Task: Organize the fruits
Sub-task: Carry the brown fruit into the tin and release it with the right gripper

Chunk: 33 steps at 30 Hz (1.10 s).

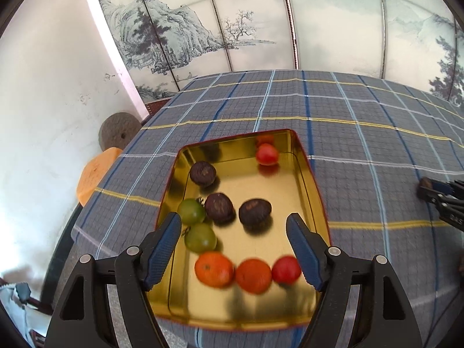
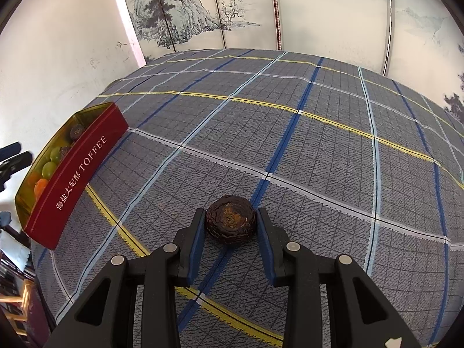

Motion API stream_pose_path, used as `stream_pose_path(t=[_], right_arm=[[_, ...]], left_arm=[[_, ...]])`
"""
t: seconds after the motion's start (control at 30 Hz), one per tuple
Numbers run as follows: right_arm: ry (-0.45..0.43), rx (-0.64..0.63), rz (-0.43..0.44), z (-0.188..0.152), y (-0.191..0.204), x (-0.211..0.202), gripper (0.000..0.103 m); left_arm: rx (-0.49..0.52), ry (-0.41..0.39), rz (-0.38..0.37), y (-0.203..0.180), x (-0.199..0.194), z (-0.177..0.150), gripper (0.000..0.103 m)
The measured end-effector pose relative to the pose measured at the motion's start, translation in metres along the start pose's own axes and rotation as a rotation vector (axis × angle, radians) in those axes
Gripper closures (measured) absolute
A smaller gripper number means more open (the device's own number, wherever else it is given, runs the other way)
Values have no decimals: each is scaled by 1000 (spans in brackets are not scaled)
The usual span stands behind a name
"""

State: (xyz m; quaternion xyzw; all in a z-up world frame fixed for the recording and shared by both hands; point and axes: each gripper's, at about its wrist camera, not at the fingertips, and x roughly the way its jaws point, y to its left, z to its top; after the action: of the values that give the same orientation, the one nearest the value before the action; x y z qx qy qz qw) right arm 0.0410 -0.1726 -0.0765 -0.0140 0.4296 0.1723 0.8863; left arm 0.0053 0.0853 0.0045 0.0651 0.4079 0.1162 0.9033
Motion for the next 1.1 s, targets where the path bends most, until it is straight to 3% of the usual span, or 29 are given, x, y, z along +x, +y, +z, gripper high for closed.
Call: stream_pose_path(t=[0.13,0.47,0.8,1.1], right_arm=[[-4,36,26,-6,1,-5,71],[-17,73,139,-11,28,-25,71],[-57,-49,286,14,111,-51,71],[-42,-150,362,29,177,-47,71]], left_arm=[[7,-21,10,1,-16,-11,21],[7,-34,25,7,-32,-34,20],[-19,-46,24,23,-37,-49,20],[-36,-85,13,36,-46,-60,20]])
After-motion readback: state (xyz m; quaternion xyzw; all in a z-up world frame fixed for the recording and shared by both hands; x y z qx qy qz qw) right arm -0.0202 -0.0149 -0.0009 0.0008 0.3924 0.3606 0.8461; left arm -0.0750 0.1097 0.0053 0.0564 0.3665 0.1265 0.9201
